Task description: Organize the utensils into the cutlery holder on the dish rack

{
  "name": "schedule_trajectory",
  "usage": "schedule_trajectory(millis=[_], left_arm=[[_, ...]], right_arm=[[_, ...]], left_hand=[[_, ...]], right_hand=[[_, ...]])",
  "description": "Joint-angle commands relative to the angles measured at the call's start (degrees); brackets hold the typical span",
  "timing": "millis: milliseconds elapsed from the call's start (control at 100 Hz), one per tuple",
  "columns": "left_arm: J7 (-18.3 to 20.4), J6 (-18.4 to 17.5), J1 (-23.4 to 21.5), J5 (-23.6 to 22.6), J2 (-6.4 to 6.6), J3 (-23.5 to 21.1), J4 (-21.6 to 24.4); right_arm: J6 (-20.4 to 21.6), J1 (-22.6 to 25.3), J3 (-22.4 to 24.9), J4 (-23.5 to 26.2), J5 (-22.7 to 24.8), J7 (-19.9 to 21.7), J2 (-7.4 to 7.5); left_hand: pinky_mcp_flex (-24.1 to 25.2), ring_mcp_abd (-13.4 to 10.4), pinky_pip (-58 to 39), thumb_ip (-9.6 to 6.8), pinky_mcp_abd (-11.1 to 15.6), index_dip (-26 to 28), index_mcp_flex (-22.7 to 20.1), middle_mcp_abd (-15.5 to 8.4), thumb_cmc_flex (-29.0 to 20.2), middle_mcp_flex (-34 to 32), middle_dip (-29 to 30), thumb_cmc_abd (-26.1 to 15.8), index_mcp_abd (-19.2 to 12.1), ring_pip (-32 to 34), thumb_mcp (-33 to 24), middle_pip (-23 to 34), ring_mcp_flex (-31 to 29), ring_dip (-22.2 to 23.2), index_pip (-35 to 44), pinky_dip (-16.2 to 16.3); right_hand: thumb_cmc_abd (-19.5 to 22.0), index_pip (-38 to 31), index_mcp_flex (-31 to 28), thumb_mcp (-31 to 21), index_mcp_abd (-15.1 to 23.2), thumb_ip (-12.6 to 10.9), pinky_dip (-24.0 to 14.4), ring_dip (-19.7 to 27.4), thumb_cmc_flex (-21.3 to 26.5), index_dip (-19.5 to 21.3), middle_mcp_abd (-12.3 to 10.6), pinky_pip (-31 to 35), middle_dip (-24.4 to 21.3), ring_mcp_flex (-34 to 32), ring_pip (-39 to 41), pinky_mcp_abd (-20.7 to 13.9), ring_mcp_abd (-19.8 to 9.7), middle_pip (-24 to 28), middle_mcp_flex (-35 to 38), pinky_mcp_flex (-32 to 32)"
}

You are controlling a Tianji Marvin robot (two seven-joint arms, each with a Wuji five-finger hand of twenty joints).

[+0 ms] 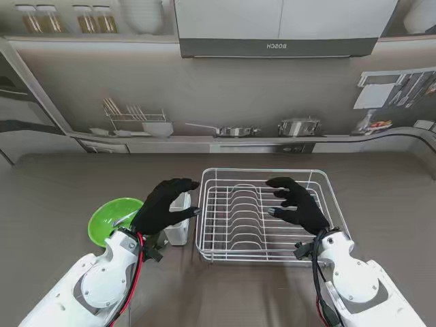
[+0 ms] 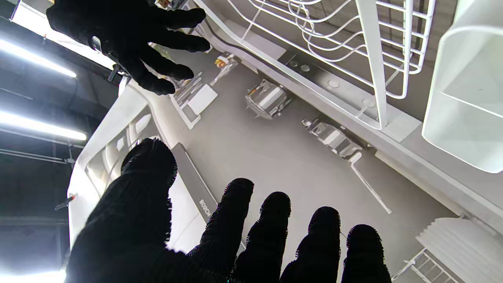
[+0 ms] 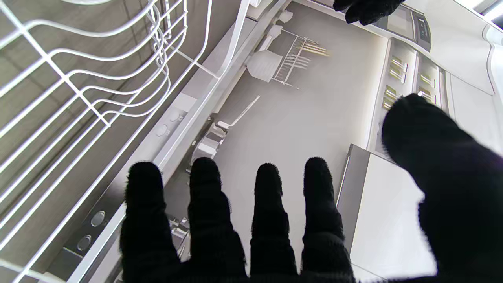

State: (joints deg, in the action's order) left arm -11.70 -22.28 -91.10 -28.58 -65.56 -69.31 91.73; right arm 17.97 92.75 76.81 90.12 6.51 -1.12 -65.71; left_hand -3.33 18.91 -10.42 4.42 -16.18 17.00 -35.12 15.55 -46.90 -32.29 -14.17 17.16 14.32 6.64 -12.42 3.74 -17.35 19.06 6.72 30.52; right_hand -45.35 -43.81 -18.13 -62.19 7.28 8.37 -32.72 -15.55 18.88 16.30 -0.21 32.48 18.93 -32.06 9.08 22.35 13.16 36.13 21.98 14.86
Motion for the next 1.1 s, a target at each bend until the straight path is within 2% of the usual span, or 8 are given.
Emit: schedule_trajectory(millis=[0,290,650,860,1070,1090], left_arm=[[1.03,0.06,-0.26,0.07,-0.07,-0.06,0.34],[1.31,0.14,-0.22,-0.6,0.09,-0.18,0.48],[-0.35,3.22,-0.41,-11.05,1.16,-3.09,1.47],[3.68,5.76,-0.24,-16.49,2.59,-6.02,2.31],[7.12,6.17,3.54,-19.9,3.65,-5.49,-0.62],[7.47,6.17,3.91,-20.46,3.79,-5.39,-0.89]], right_arm=[[0.16,0.35,-0.07,0.43,0.0,0.82,-0.1],[0.22,0.39,0.02,0.51,-0.11,0.83,-0.1],[-0.04,-0.17,-0.11,0.0,-0.52,0.36,-0.31],[0.37,-0.88,-0.73,-0.82,-1.14,0.47,-0.37],[0.55,-1.08,-0.74,-1.27,-1.54,0.49,-0.43],[0.56,-1.1,-0.71,-1.32,-1.57,0.5,-0.43]], left_hand=[[1.0,-1.4,1.61,-1.78,0.74,-0.34,1.08,-0.89,-0.21,0.93,0.92,-1.86,-0.38,-1.08,1.89,-0.4,0.89,-0.78,-0.64,-0.49],[0.95,-1.27,1.57,-1.84,0.73,-0.28,0.59,-0.74,-0.44,0.24,0.78,-2.02,-0.3,-0.94,2.12,-0.12,0.57,-0.73,-0.45,-0.49],[-0.28,-0.57,1.02,-1.95,0.38,0.22,-2.2,0.81,-0.65,-3.03,-0.89,-2.02,-0.11,1.0,1.58,1.13,-1.62,0.74,0.69,-0.29],[-0.4,-0.75,0.96,-1.94,0.71,0.7,-4.1,1.0,-0.66,-2.98,-1.34,-1.79,-0.42,1.24,0.76,0.98,-1.49,1.13,1.56,-0.25],[-0.48,-1.11,0.98,-1.96,1.21,1.2,-5.18,0.91,-1.25,-2.88,-1.64,-0.73,-0.53,1.43,-1.62,0.93,-1.35,1.36,2.11,-0.3],[-0.54,-1.15,1.07,-1.34,1.25,1.79,-5.23,0.76,1.04,-2.89,-1.89,0.41,-0.61,1.51,-6.42,0.95,-1.25,1.44,2.24,-0.46]], right_hand=[[0.26,1.02,0.64,0.9,1.51,-0.08,-1.12,-0.06,-1.77,-1.4,-1.71,-1.13,-0.39,-0.42,-0.9,-1.18,-1.78,-0.72,-1.13,0.25],[0.41,1.03,0.7,0.93,1.55,-0.09,-1.7,-0.08,-1.8,-1.41,-1.62,-1.51,-0.39,-0.53,-0.82,-1.17,-1.81,-0.73,-1.1,0.31],[0.76,0.98,0.45,1.02,1.45,-0.13,-2.32,-0.15,-1.73,-1.4,-1.53,-1.92,-0.4,-0.7,-0.67,-1.26,-1.68,-0.74,-0.89,0.34],[1.01,1.03,0.54,1.08,1.37,-0.16,-2.6,-0.19,-1.79,-1.41,-1.48,-2.13,-0.4,-0.63,-0.64,-1.31,-1.76,-0.77,-0.89,0.35],[1.33,0.98,0.53,1.2,1.2,-0.22,-2.87,-0.23,-1.75,-1.4,-1.47,-2.33,-0.38,-0.76,-0.56,-1.27,-1.81,-0.72,-0.71,0.37],[1.32,1.01,0.6,1.23,1.16,-0.21,-2.9,-0.23,-1.8,-1.4,-1.45,-2.33,-0.38,-0.72,-0.57,-1.27,-1.76,-0.73,-0.72,0.41]])
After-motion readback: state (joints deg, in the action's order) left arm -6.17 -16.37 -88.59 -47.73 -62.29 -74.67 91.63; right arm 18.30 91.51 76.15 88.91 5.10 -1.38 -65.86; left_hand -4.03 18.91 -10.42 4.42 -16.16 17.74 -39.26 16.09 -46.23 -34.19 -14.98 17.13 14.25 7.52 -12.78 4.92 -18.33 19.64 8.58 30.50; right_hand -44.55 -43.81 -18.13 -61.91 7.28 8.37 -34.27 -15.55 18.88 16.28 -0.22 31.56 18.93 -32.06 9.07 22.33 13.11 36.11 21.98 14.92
